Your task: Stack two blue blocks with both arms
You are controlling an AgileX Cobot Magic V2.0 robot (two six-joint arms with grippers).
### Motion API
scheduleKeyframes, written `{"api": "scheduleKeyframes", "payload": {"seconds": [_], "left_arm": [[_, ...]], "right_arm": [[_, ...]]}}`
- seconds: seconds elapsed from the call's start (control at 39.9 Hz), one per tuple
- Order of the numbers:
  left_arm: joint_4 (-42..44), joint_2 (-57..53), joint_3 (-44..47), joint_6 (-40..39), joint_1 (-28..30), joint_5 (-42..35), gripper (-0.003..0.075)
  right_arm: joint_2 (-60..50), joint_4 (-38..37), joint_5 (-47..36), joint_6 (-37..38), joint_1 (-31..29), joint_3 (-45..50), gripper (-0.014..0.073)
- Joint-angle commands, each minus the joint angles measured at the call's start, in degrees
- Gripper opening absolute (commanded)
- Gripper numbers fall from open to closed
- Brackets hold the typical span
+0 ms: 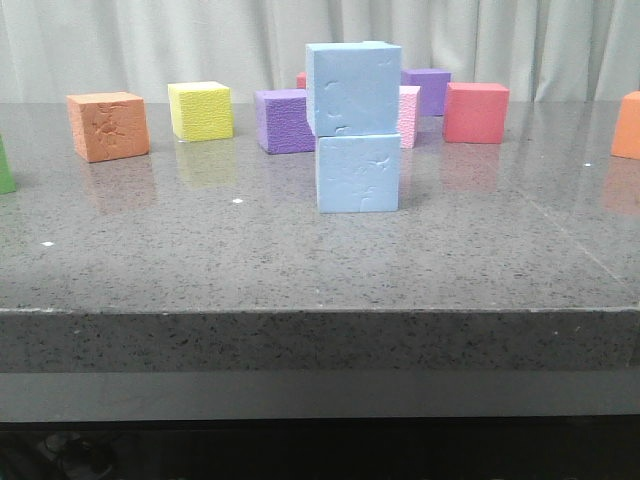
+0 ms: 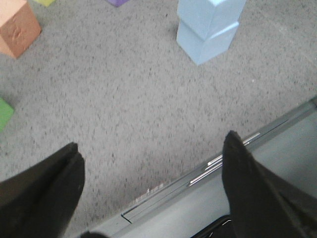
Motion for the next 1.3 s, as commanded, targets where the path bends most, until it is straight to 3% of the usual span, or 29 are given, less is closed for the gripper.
{"api": "scheduleKeyframes", "payload": {"seconds": [0.0, 0.28, 0.53, 0.6, 0.83, 0.93, 1.0, 1.28], "left_arm": [[-0.9, -5.2, 3.7, -0.7, -0.1, -6.1, 0.0543], [-1.2, -11.9, 8.4, -0.7, -0.1, -6.9, 0.0543], [-1.2, -11.9, 8.4, -0.7, -0.1, -8.4, 0.0522], [-1.2, -11.9, 8.4, -0.7, -0.1, -9.2, 0.0458], [-0.5, -11.9, 8.4, -0.7, -0.1, -11.0, 0.0169], [0.5, -11.9, 8.4, -0.7, -0.1, -11.3, 0.0048], [0.8, -11.9, 8.4, -0.7, -0.1, -11.3, -0.0017], [0.7, -11.9, 8.4, -0.7, -0.1, -10.9, -0.0018]], "right_arm": [[-1.3, -0.7, -1.9, 1.1, -0.4, -1.5, 0.0653], [-7.6, -7.2, 7.5, 10.3, -0.4, -1.7, 0.0653], [-13.4, -8.4, 7.9, 10.5, -0.4, -1.2, 0.0634], [-13.6, -8.4, 7.9, 10.5, -0.4, -0.6, 0.0559], [-13.6, -8.4, 7.8, 10.5, -0.4, -0.1, 0.0068], [-13.6, -8.4, 7.8, 10.5, -0.4, -0.1, -0.0074], [-13.6, -8.4, 7.7, 10.5, -0.4, -0.1, -0.0069], [-13.6, -8.4, 7.5, 10.4, -0.4, -0.1, -0.0069]]}}
